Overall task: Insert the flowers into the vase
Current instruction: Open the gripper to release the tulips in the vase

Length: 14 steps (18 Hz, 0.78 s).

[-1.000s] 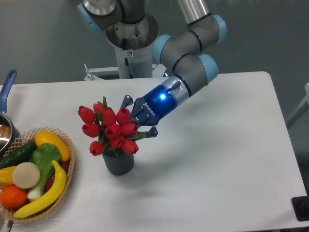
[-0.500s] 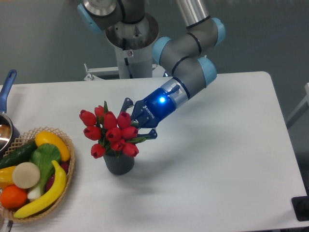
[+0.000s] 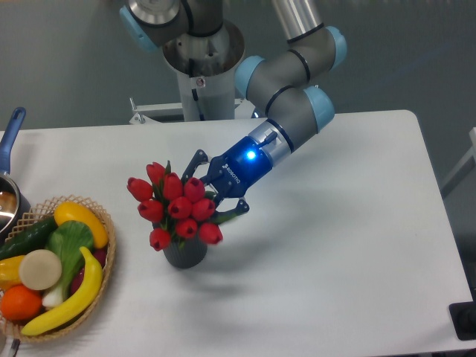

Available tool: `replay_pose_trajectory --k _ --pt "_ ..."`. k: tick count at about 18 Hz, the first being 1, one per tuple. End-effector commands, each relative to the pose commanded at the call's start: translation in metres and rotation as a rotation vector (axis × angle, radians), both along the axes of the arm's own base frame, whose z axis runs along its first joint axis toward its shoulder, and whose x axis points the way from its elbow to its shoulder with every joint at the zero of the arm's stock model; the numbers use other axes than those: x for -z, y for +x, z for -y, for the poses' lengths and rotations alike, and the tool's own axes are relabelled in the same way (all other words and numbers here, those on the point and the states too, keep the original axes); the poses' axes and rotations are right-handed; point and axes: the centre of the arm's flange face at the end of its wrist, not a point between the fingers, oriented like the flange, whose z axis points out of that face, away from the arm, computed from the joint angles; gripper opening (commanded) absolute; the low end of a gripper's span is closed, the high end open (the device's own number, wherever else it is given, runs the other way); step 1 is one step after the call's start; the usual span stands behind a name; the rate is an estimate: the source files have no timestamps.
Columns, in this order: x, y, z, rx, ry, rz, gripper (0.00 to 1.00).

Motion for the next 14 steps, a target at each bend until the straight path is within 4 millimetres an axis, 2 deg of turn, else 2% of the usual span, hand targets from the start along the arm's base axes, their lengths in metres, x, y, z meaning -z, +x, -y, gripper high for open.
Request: replay_pose_trajectory --k 9,14 --pt "-0.009 0.002 0.006 -0.012 -0.049 -0.058 1.0" --pt "-0.034 0.006 0.016 -0.038 -0.151 -0.198 1.0"
